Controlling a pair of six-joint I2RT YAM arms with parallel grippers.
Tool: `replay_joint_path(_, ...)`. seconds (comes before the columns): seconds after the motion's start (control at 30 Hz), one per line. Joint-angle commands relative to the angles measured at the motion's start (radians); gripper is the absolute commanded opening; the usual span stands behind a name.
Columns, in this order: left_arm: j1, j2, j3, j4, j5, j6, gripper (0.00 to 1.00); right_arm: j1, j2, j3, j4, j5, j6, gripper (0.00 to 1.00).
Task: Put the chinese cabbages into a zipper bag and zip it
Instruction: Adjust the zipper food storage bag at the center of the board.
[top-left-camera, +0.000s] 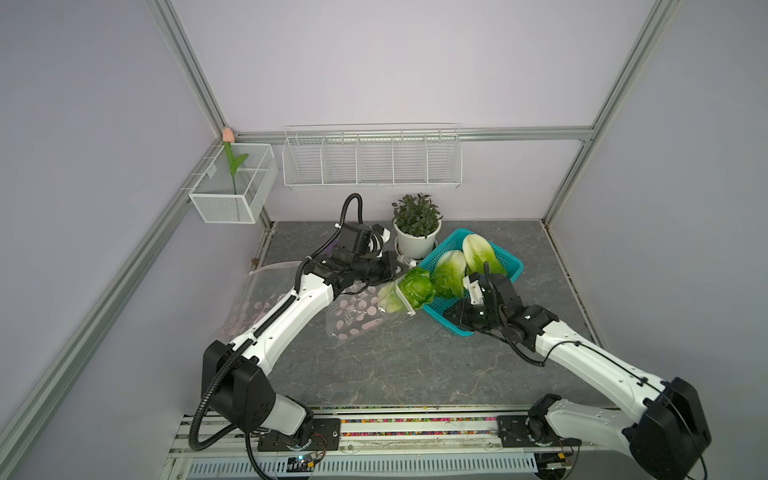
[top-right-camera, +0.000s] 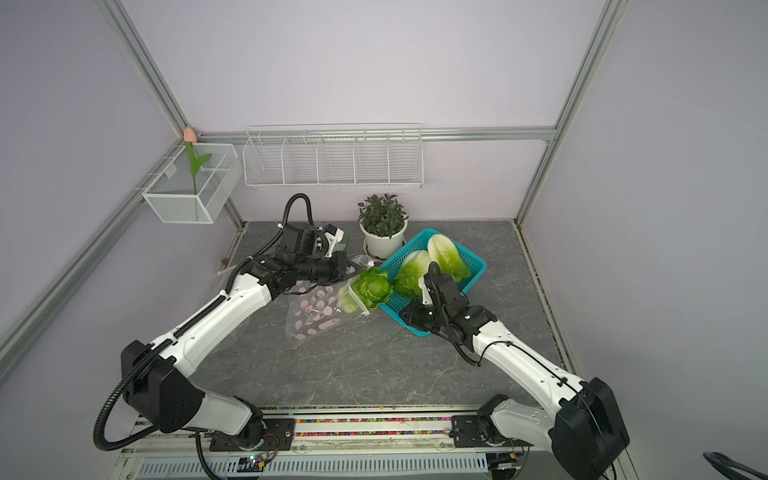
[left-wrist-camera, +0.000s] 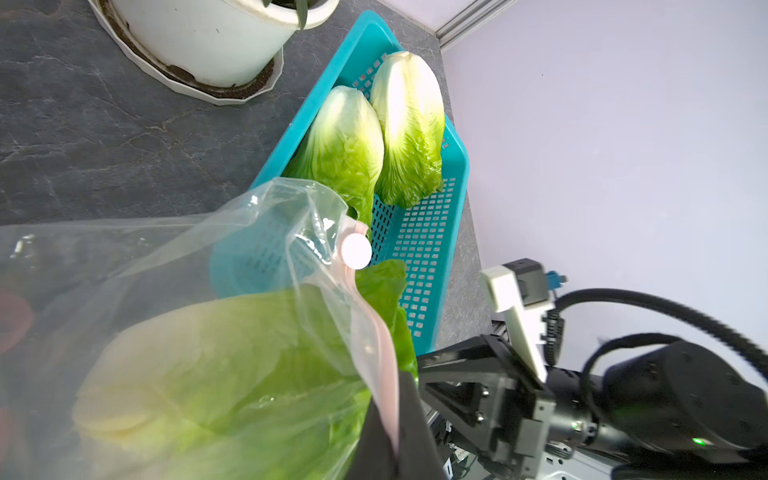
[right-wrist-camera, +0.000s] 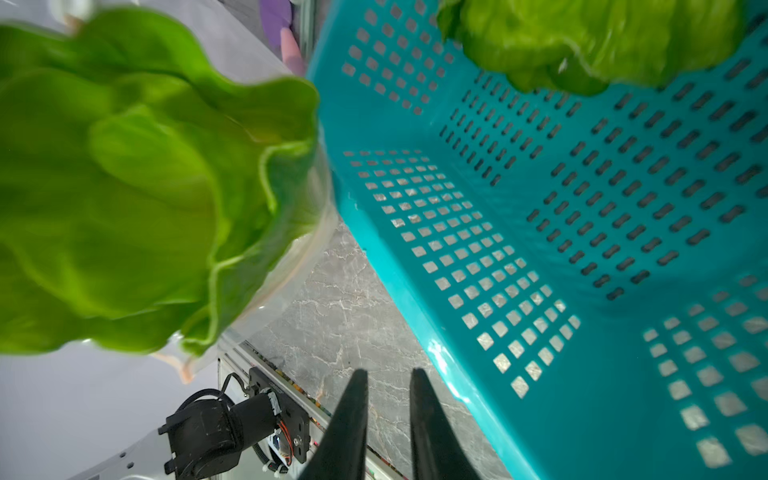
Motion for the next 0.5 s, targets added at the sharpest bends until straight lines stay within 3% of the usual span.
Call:
replay_joint_path(0.0, -0.008, -0.057, 0.022, 0.009, 0.025, -0.014, 0.0, 0.006, 0.049, 0.021, 0.123, 0.006, 0.029, 0.27)
replay_joint_path(0.2, -0.012, -0.089, 0.036, -0.015, 0.02, -0.011, 0.0, 0.002, 0.16, 0.077, 0.218, -0.057, 0.036, 0.31)
replay_joint_path(0.47, -0.024, -0.084, 0.053, -0.018, 0.016, -0.008, 0.0, -0.01, 0.09, 0.105, 0.2, -0.046, 0.04, 0.34)
